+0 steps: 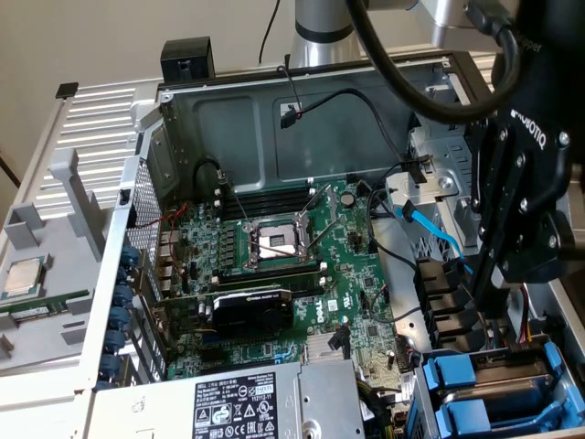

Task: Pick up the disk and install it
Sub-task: 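Insert the first disk wire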

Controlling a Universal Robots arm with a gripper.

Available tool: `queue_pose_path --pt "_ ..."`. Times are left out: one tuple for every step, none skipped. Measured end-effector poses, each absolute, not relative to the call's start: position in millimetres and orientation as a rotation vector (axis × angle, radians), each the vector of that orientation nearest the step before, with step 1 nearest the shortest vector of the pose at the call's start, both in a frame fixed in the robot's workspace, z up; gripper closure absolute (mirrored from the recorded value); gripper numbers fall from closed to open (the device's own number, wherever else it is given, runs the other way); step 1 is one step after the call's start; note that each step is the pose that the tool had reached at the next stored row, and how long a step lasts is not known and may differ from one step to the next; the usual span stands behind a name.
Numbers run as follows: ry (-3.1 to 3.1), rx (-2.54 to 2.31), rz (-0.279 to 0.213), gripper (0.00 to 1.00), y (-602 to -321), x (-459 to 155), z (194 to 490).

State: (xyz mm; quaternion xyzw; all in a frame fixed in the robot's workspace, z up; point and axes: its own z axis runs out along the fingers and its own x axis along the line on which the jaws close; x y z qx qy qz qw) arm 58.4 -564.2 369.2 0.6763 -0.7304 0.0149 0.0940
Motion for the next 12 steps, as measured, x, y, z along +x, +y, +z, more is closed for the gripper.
queue_pose_path --pt "-2.167 2.006 0.044 0.84 -564.2 58.4 369.2" --pt "-2.167 2.007 0.044 0.84 -564.3 58.3 369.3" --pt "-2.167 2.007 0.043 0.84 -564.6 58.3 369.2" --pt "-2.168 2.008 0.042 0.84 -564.7 58.2 369.2" --pt "-2.168 2.008 0.042 0.84 -564.7 58.2 369.2" --pt "-2.168 2.008 0.041 0.84 -564.8 58.2 369.3" --pt "-2.168 2.008 0.041 0.84 -565.1 58.2 369.3" --pt "-2.168 2.008 0.040 0.84 -565.1 58.2 369.3" --pt "-2.169 2.008 0.040 0.84 -565.1 58.2 369.2" --pt "-2.169 2.009 0.038 0.84 -565.6 58.2 369.3" --pt "-2.171 2.011 0.034 0.84 -566.5 58.2 369.3" --pt "-2.173 2.014 0.029 0.84 -567.4 58.2 369.2"
